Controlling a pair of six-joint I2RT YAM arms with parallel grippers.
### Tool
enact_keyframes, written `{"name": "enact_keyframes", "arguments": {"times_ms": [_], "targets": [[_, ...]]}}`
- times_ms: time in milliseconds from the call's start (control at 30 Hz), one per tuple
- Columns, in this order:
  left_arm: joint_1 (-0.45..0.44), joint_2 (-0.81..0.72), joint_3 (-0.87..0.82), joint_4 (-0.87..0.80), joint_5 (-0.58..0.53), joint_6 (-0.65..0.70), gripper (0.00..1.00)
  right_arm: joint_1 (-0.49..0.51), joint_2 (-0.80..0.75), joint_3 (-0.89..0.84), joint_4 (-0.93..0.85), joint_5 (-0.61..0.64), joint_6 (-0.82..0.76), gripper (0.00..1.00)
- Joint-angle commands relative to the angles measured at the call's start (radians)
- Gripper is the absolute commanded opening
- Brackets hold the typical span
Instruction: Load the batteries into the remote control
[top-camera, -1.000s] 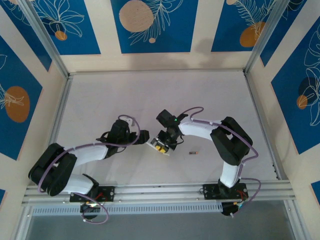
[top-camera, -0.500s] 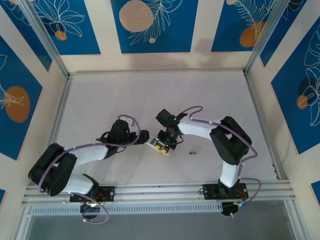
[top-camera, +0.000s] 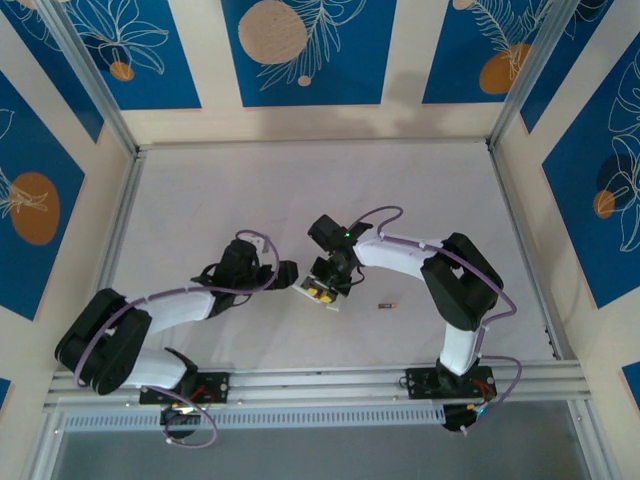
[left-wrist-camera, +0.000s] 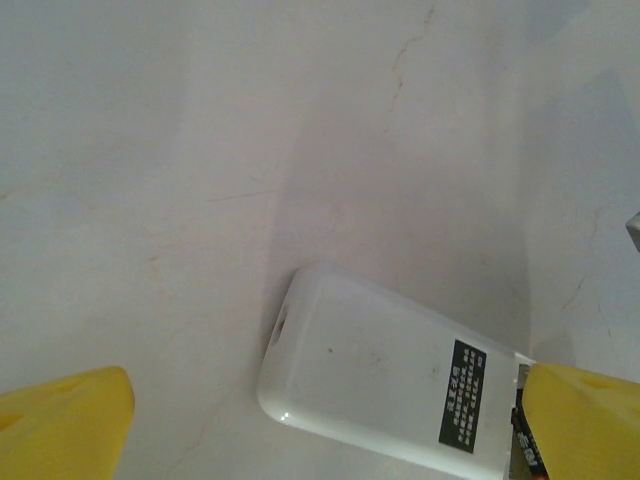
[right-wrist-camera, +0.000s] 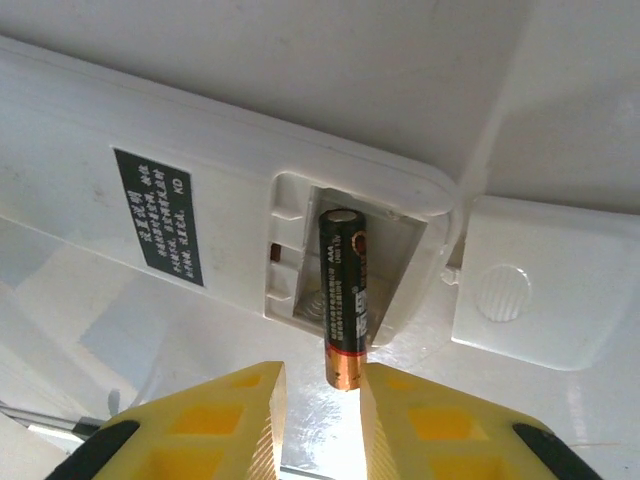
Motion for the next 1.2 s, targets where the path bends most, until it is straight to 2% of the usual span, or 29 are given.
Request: {"name": "enact_keyframes", "arguments": {"times_ms": [0,200,367,467,533,700,833,900,967,1000,1167], "targets": [[0.006,-0.064,0.018,-0.084,0.012,0.025,0.98,0.005,-0.049,0.014,-0.045,0.017,-0.042,0.28],[-0.031,-0.201,0.007,-0.204,0.036,-0.009,0.87,-0.001,-0.109,0.005,-0.06,0.074,-0.115,0.29],[-0.129,-0.302,0.031,-0.343,-0.034,0.01,0.73,-0.02,-0.205,-0.052,-0.034,0.134,-0.183,0.31],[-0.192,-0.305,0.06,-0.401,-0.061,0.021,0.61,-0.047,-0.272,-0.107,0.006,0.156,-0.221,0.34],[-0.233,-0.289,0.077,-0.429,-0.076,0.034,0.54,-0.076,-0.326,-0.157,0.048,0.153,-0.249,0.35],[-0.328,-0.234,0.124,-0.46,-0.126,0.118,0.44,-0.151,-0.451,-0.265,0.125,0.136,-0.298,0.39],[-0.343,-0.143,0.178,-0.455,-0.106,0.166,0.37,-0.2,-0.528,-0.342,0.169,0.105,-0.308,0.42],[-0.353,-0.086,0.214,-0.454,-0.104,0.176,0.37,-0.214,-0.547,-0.371,0.178,0.098,-0.308,0.43],[-0.363,-0.018,0.255,-0.464,-0.106,0.18,0.36,-0.224,-0.552,-0.388,0.18,0.093,-0.31,0.46],[-0.369,0.02,0.282,-0.474,-0.105,0.182,0.32,-0.229,-0.552,-0.394,0.181,0.091,-0.31,0.46],[-0.387,0.157,0.382,-0.514,-0.117,0.174,0.24,-0.248,-0.552,-0.417,0.203,0.072,-0.319,0.46]]}}
